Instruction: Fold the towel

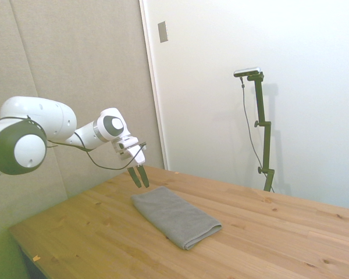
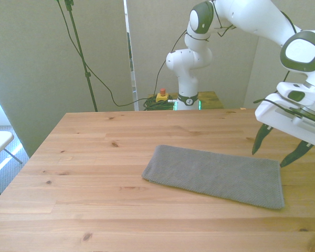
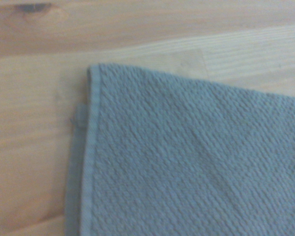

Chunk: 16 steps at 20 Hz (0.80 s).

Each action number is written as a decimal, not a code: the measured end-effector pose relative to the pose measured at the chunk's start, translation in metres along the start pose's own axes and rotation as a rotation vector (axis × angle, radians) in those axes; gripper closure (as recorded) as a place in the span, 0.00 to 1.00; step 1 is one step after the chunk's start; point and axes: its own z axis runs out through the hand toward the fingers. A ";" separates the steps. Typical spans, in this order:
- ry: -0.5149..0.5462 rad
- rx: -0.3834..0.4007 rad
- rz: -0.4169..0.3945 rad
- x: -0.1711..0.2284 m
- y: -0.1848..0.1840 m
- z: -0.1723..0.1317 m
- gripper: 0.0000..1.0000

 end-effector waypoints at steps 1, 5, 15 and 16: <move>-0.002 0.000 -0.001 -0.004 -0.009 0.001 0.00; -0.013 0.001 -0.012 -0.021 -0.033 -0.001 0.00; -0.010 -0.044 -0.022 -0.056 -0.054 0.014 0.00; -0.009 -0.048 -0.022 -0.056 -0.055 0.017 0.00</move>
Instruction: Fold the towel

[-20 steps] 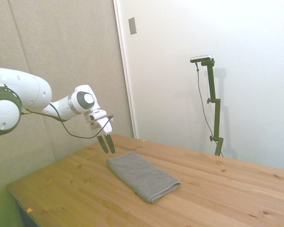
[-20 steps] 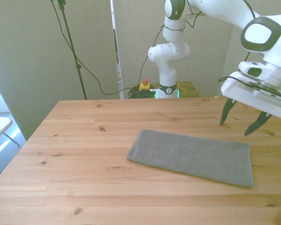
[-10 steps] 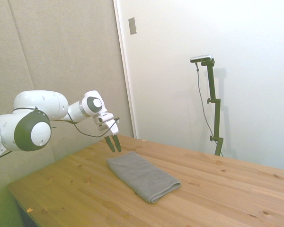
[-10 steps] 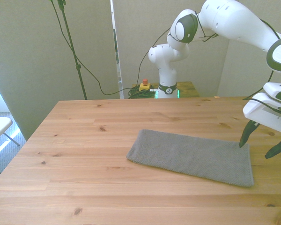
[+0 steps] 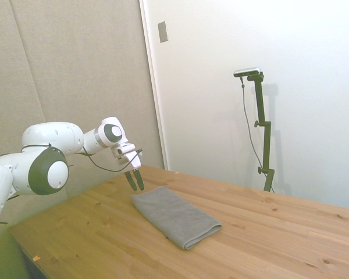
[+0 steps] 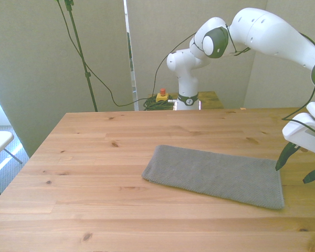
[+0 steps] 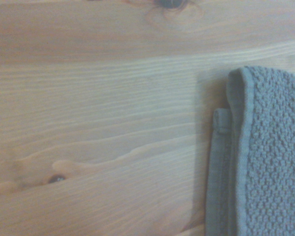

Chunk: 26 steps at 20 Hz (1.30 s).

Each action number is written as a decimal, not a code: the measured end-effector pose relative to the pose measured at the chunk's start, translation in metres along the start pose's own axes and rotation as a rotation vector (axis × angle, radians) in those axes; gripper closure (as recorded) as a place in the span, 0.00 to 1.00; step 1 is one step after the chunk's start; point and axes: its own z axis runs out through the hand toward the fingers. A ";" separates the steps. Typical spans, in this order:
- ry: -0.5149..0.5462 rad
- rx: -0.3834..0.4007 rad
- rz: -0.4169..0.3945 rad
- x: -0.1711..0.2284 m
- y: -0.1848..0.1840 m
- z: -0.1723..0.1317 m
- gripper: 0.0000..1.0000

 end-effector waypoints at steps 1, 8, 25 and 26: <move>0.002 -0.008 0.000 -0.001 0.000 0.003 0.00; 0.128 -0.093 -0.005 -0.004 0.004 0.016 0.00; 0.204 -0.193 0.007 0.005 0.014 0.033 1.00; 0.203 -0.197 0.007 0.006 0.015 0.034 1.00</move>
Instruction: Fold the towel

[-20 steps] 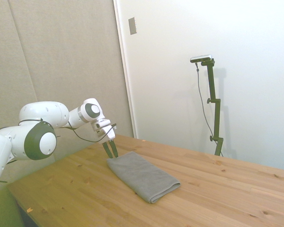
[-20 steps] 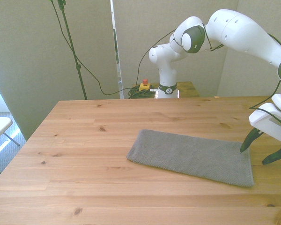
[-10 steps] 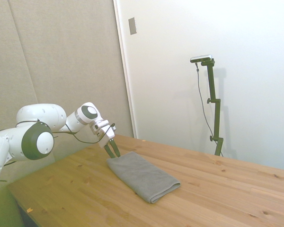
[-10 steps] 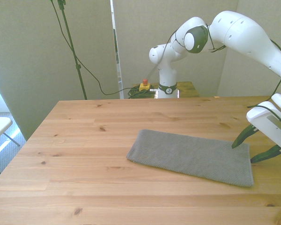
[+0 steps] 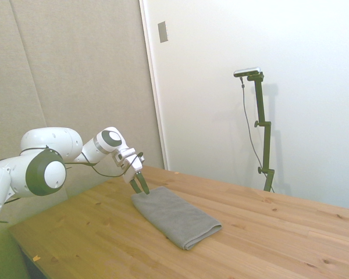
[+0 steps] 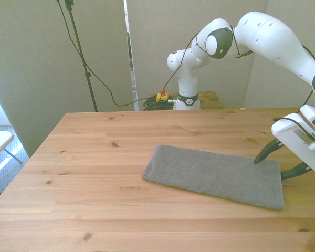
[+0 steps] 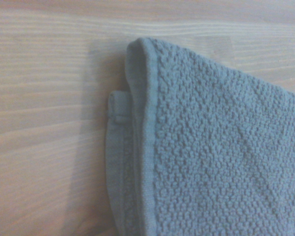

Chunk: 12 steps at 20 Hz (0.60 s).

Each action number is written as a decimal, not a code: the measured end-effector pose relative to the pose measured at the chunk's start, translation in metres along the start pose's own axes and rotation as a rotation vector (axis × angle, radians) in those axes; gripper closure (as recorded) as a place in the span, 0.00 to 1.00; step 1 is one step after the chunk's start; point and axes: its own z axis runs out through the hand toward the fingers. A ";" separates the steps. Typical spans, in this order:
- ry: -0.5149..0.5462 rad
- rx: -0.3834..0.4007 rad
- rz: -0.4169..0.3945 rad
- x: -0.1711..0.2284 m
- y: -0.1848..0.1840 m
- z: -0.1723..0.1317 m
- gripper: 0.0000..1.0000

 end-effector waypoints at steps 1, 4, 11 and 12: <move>-0.001 0.000 -0.001 0.001 0.001 0.001 1.00; -0.003 0.008 -0.006 0.003 0.004 0.003 1.00; -0.024 0.005 -0.024 0.008 0.021 0.019 1.00; -0.027 0.006 -0.028 0.008 0.023 0.021 1.00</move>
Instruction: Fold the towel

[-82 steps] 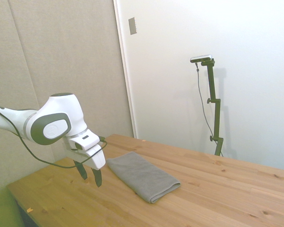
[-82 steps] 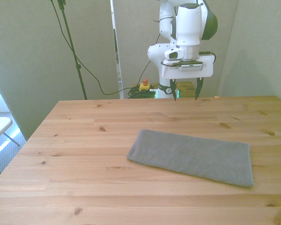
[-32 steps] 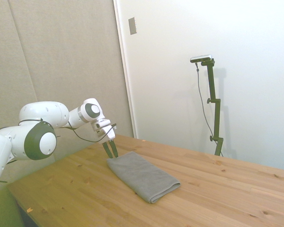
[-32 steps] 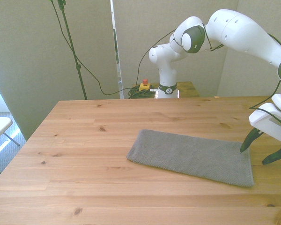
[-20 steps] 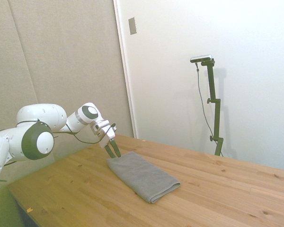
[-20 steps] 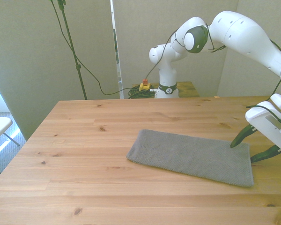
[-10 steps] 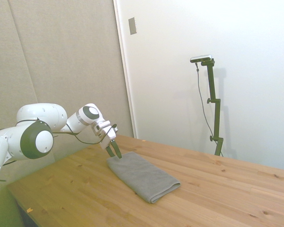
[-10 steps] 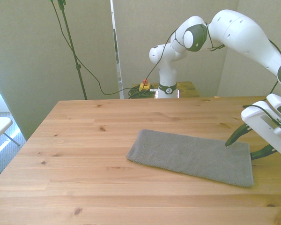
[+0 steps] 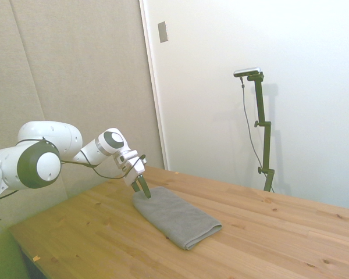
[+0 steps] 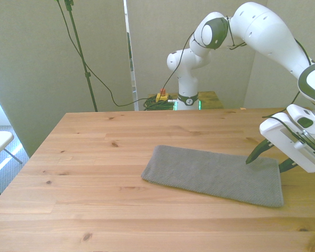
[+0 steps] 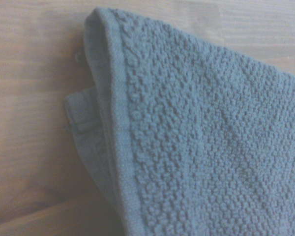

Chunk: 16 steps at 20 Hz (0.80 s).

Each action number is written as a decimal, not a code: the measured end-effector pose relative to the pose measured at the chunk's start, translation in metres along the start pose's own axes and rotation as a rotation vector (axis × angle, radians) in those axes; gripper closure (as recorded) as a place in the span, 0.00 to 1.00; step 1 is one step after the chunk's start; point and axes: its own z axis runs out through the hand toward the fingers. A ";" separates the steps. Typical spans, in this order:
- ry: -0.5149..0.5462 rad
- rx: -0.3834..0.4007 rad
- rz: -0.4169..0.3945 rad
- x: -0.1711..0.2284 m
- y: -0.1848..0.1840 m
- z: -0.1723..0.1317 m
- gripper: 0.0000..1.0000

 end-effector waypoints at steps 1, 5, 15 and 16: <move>-0.002 0.000 -0.004 -0.001 0.003 0.002 1.00; -0.024 0.020 -0.018 -0.005 0.013 0.006 1.00; -0.070 0.119 -0.035 -0.009 0.049 -0.007 1.00; -0.081 0.134 -0.035 -0.004 0.054 -0.010 1.00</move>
